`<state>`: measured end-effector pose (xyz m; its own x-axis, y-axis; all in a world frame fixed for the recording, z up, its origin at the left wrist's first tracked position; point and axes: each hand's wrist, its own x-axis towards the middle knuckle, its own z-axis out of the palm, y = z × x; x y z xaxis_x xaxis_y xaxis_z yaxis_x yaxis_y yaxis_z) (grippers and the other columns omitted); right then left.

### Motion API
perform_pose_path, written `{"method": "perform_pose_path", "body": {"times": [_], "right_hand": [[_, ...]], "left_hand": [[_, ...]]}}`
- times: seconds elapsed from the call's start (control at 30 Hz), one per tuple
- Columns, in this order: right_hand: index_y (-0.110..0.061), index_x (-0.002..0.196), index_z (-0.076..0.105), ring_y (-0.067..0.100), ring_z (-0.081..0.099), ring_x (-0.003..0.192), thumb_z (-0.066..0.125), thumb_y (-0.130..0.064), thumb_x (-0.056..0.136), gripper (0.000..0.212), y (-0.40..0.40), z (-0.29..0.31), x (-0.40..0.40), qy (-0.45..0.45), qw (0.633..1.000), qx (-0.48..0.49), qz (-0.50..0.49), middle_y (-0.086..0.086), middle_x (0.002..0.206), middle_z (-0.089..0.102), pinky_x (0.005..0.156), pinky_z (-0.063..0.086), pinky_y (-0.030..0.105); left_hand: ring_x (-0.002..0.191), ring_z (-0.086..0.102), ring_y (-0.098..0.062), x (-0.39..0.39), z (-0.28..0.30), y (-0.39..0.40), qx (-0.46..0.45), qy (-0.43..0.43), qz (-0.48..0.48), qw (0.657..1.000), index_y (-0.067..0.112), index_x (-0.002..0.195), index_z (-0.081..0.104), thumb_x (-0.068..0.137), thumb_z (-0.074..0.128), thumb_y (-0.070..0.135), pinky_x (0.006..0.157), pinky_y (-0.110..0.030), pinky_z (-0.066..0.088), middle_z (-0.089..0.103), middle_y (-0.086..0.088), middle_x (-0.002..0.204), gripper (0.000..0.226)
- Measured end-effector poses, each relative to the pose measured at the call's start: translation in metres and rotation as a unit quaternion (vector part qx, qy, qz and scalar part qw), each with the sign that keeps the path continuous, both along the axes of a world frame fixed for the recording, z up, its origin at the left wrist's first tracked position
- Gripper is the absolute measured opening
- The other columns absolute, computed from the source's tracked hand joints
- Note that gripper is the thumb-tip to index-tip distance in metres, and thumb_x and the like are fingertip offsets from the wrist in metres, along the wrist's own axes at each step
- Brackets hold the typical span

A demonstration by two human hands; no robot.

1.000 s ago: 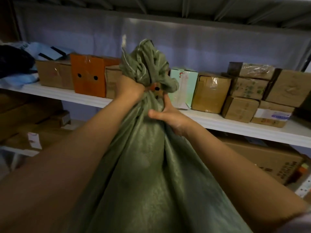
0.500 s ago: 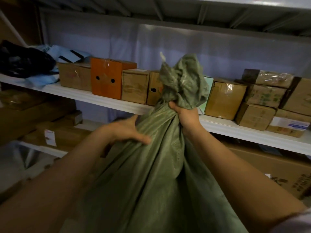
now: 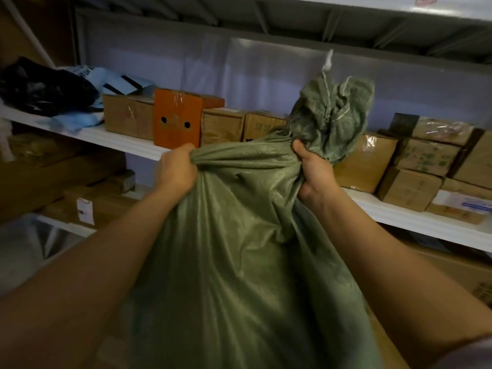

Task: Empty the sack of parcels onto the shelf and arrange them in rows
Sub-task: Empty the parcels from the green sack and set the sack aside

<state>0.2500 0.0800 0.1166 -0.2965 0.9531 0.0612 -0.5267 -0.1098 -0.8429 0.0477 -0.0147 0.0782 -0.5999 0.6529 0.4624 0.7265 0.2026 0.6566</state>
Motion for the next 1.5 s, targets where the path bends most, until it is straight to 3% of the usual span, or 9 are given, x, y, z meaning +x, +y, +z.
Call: {"method": "perform_pose_path", "body": {"times": [0.17, 0.37, 0.43, 0.53, 0.73, 0.9, 1.17, 1.33, 1.5], "right_hand": [[-0.001, 0.125, 0.054, 0.026, 0.063, 0.093, 0.062, -0.009, 0.089, 0.037, -0.011, -0.018, 0.005, -0.083, 0.996, -0.02, 0.003, 0.018, 0.122, 0.062, 0.076, 0.053, 0.039], [-0.004, 0.111, 0.059, 0.023, 0.065, 0.085, 0.054, -0.013, 0.095, 0.019, -0.006, 0.023, -0.006, 0.015, 0.997, 0.042, 0.057, 0.012, 0.112, 0.066, 0.073, 0.056, 0.037], [-0.005, 0.109, 0.06, 0.023, 0.066, 0.083, 0.055, -0.013, 0.095, 0.018, -0.003, 0.026, -0.008, 0.017, 0.997, 0.048, 0.051, 0.01, 0.1, 0.068, 0.071, 0.057, 0.037], [-0.004, 0.118, 0.059, 0.021, 0.066, 0.08, 0.058, -0.012, 0.093, 0.026, -0.002, 0.009, -0.009, -0.048, 0.998, 0.036, 0.028, 0.009, 0.096, 0.067, 0.063, 0.058, 0.032], [-0.004, 0.116, 0.058, 0.027, 0.065, 0.093, 0.051, -0.018, 0.096, 0.025, 0.002, 0.046, -0.014, 0.038, 0.993, 0.08, 0.075, 0.015, 0.111, 0.066, 0.076, 0.057, 0.04], [-0.001, 0.133, 0.05, 0.031, 0.063, 0.108, 0.054, -0.021, 0.095, 0.043, 0.01, 0.036, -0.013, -0.006, 0.996, 0.07, 0.051, 0.018, 0.127, 0.061, 0.072, 0.06, 0.038], [-0.001, 0.121, 0.054, 0.033, 0.066, 0.092, 0.043, -0.034, 0.098, 0.042, 0.011, 0.043, -0.005, 0.07, 0.989, 0.059, 0.12, 0.02, 0.113, 0.063, 0.067, 0.059, 0.043], [0.0, 0.111, 0.057, 0.033, 0.07, 0.082, 0.037, -0.038, 0.1, 0.045, 0.002, 0.039, -0.008, 0.092, 0.979, 0.057, 0.172, 0.021, 0.097, 0.069, 0.071, 0.058, 0.043], [0.003, 0.123, 0.051, 0.035, 0.057, 0.108, 0.036, -0.042, 0.099, 0.054, 0.0, 0.042, -0.003, 0.087, 0.975, 0.042, 0.198, 0.021, 0.119, 0.059, 0.089, 0.045, 0.05]], "left_hand": [[0.097, 0.052, -0.033, -0.005, -0.023, 0.006, -0.142, -0.015, -0.02, 0.989, 0.011, 0.097, 0.05, 0.098, 0.035, 0.017, 0.087, -0.043, 0.043, 0.055, -0.016, 0.108, 0.016], [0.088, 0.049, -0.021, -0.004, 0.048, 0.007, 0.171, -0.072, 0.017, 0.983, 0.012, 0.095, 0.047, 0.096, 0.033, 0.013, 0.077, -0.034, 0.04, 0.052, -0.007, 0.096, 0.015], [0.089, 0.048, -0.021, -0.006, 0.048, 0.006, 0.159, -0.066, 0.008, 0.985, 0.012, 0.095, 0.047, 0.095, 0.034, 0.01, 0.076, -0.033, 0.037, 0.052, -0.007, 0.096, 0.014], [0.098, 0.052, -0.03, -0.014, 0.02, 0.003, -0.038, -0.056, -0.016, 0.998, 0.007, 0.102, 0.052, 0.096, 0.036, 0.011, 0.085, -0.041, 0.043, 0.056, -0.014, 0.106, 0.017], [0.089, 0.044, -0.018, -0.009, 0.069, 0.003, 0.215, -0.042, 0.021, 0.975, 0.01, 0.097, 0.05, 0.093, 0.034, 0.006, 0.073, -0.028, 0.033, 0.049, -0.007, 0.096, 0.017], [0.096, 0.051, -0.02, -0.007, 0.049, 0.003, 0.123, -0.078, -0.058, 0.988, 0.01, 0.105, 0.052, 0.095, 0.043, 0.014, 0.079, -0.031, 0.039, 0.055, -0.01, 0.105, 0.014], [0.14, 0.025, -0.024, -0.003, -0.033, 0.014, -0.097, -0.177, -0.275, 0.94, 0.041, 0.146, -0.005, 0.045, 0.09, 0.048, 0.116, -0.047, 0.023, 0.016, 0.005, 0.155, 0.139], [0.143, 0.023, -0.017, 0.031, -0.069, 0.035, -0.074, -0.186, -0.31, 0.929, 0.043, 0.145, -0.005, 0.031, 0.088, 0.063, 0.117, -0.047, 0.024, 0.013, 0.008, 0.156, 0.149], [0.137, 0.034, -0.011, 0.086, -0.073, 0.038, -0.047, -0.228, -0.378, 0.896, 0.023, 0.15, 0.004, 0.037, 0.089, 0.048, 0.115, -0.032, 0.028, 0.03, 0.004, 0.151, 0.143]]}}
